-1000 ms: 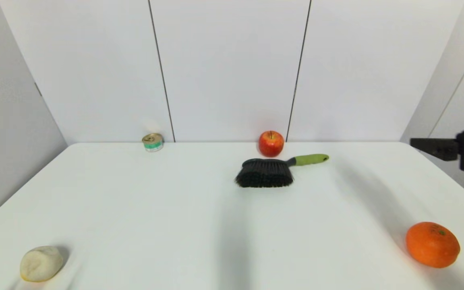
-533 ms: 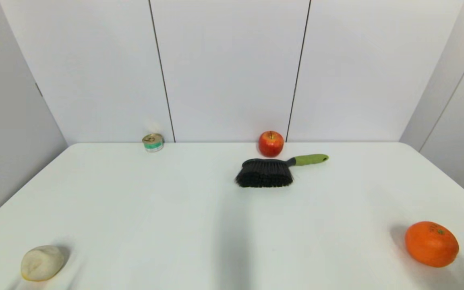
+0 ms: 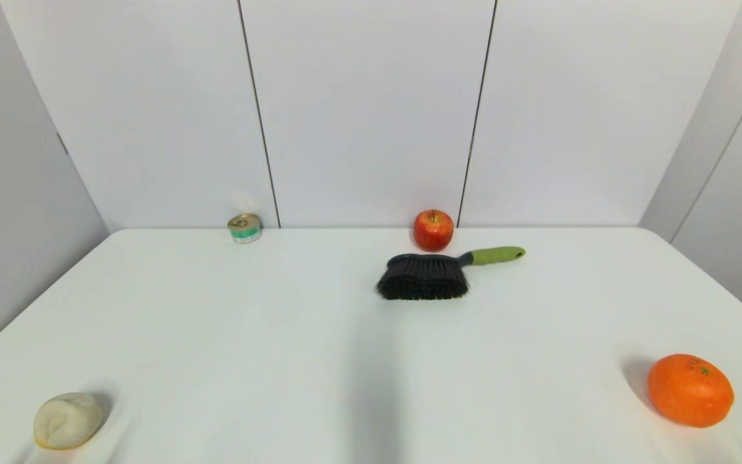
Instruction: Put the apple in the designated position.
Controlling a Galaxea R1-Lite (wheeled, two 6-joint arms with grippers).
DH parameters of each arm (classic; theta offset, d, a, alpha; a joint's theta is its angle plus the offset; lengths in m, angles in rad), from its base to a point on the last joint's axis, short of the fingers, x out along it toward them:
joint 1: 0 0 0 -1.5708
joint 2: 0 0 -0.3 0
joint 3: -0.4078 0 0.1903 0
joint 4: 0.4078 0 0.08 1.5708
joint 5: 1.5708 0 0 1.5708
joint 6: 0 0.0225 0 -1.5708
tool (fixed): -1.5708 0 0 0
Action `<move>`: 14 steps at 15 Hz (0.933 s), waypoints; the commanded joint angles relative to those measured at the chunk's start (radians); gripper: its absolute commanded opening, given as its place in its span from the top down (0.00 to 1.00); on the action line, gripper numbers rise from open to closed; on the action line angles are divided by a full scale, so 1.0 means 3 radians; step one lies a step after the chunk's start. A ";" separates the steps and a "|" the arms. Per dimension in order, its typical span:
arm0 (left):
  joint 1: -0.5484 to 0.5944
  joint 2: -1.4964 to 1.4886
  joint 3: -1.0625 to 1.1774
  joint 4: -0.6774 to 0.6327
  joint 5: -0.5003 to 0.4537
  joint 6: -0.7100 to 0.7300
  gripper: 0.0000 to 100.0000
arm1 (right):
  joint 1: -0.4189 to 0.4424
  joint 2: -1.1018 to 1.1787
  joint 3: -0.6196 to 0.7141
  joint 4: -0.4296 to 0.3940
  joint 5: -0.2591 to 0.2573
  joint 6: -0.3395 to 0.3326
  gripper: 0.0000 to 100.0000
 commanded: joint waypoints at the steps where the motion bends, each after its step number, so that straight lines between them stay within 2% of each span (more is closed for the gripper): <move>1: -0.0001 0.0004 0.0000 0.0004 0.0001 -0.0001 0.00 | -0.0003 -0.0112 0.0112 -0.0198 -0.0005 0.0029 0.00; 14: -0.0001 0.0004 0.0000 -0.0006 0.0001 -0.0001 0.00 | -0.0003 -0.0112 0.0118 -0.0183 -0.0010 0.0045 0.00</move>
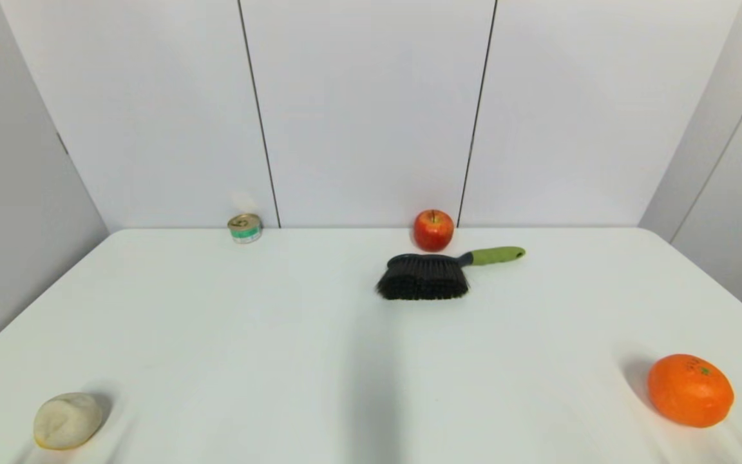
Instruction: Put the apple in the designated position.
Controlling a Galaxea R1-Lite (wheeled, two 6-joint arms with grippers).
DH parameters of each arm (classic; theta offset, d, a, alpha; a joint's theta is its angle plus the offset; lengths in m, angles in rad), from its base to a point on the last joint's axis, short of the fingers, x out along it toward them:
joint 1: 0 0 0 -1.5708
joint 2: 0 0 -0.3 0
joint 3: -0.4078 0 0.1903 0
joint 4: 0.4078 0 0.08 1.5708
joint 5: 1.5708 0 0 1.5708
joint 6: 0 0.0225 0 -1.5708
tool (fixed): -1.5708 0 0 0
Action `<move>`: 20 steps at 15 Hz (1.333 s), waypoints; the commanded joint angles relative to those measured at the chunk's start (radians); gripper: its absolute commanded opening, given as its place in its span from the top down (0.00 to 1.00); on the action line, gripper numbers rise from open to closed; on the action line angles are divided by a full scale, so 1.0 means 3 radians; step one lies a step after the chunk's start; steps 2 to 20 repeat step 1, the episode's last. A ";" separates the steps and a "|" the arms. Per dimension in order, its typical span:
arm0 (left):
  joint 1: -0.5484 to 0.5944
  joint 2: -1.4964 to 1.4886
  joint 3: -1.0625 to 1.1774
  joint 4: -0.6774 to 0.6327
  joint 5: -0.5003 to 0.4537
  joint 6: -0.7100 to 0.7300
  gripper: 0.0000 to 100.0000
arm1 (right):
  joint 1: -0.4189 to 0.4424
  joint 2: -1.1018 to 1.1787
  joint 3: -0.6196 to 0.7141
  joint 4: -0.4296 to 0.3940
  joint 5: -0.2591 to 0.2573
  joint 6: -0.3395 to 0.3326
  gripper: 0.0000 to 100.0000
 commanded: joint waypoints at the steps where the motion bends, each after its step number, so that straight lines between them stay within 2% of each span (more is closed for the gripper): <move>1: -0.0001 0.0004 0.0000 0.0000 0.0001 -0.0001 0.00 | 0.0000 0.0012 0.0041 -0.0004 0.0002 0.0000 0.00; 20: -0.0001 0.0004 0.0000 0.0000 0.0001 -0.0001 0.00 | 0.0000 0.0012 0.0041 -0.0004 0.0002 0.0000 0.00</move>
